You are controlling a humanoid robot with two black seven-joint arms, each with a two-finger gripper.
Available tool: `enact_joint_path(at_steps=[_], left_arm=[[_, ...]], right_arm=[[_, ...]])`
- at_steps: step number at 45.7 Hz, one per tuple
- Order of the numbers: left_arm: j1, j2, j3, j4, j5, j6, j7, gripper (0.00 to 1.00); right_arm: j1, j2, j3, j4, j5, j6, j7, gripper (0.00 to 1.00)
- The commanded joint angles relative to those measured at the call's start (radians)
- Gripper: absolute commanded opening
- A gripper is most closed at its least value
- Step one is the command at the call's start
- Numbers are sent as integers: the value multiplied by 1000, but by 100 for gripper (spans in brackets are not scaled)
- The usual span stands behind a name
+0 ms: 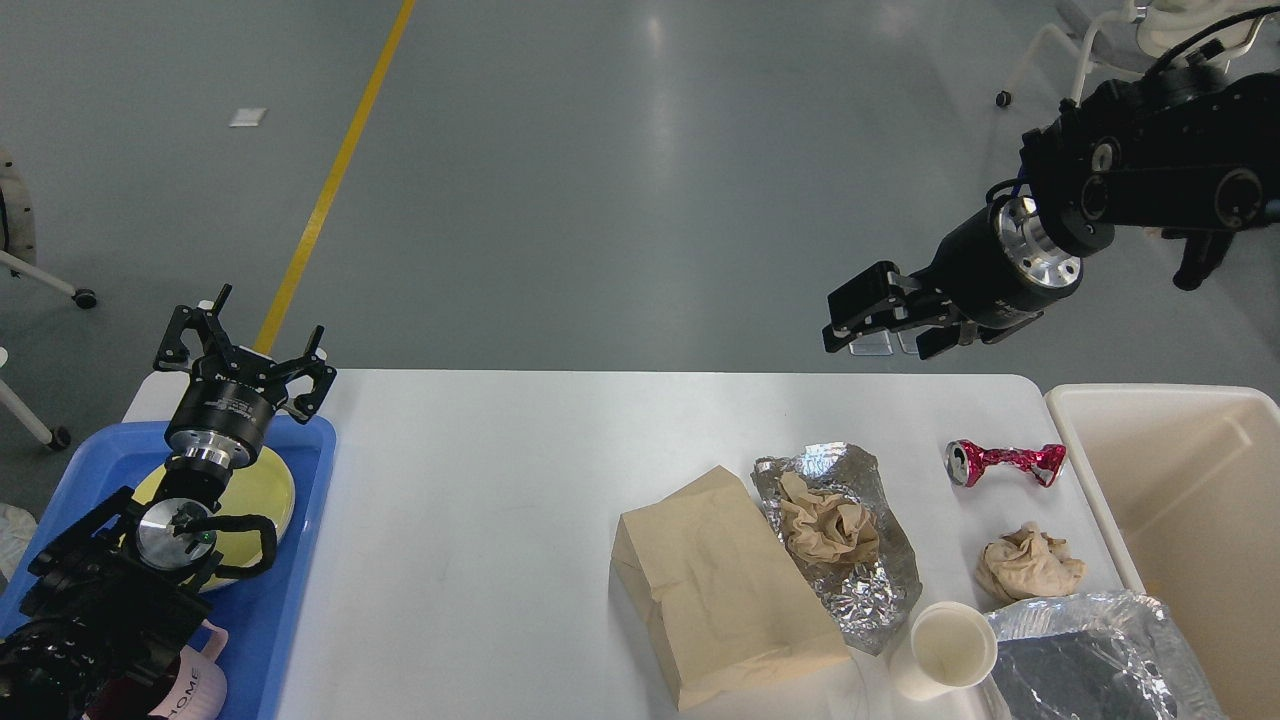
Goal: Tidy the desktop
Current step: 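Lower the right gripper onto the brown paper bag and grasp it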
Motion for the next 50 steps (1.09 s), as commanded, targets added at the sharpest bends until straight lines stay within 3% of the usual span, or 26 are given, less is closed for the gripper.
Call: enact_joint_path(at_steps=[1, 8, 16, 23, 27, 30, 33, 40, 50], left_arm=[[0, 1, 0, 0, 0, 0, 0, 98], [0, -1, 0, 0, 0, 0, 0, 98], [0, 1, 0, 0, 0, 0, 0, 98], [0, 1, 0, 0, -1, 0, 0, 98], [0, -1, 0, 0, 0, 0, 0, 98], [-2, 1, 0, 0, -1, 0, 0, 98], [-2, 1, 0, 0, 0, 0, 0, 98], [-2, -1, 0, 0, 0, 0, 0, 98], [-2, -1, -1, 0, 0, 0, 0, 98]], right_arm=[[212, 70, -20, 199, 4, 59, -32, 100], [349, 150, 0, 323, 74, 136, -47, 100], [251, 201, -16, 326, 355, 101, -104, 100], [115, 335, -11, 338, 819, -11, -107, 100], [-3, 425, -11, 338, 1016, -129, -127, 100], [-89, 417, 1, 338, 1032, -222, -188, 100], [-171, 417, 1, 338, 1042, -308, -214, 100], [-310, 412, 0, 338, 1145, -463, -223, 100], [-468, 389, 46, 334, 1245, -555, -217, 100]])
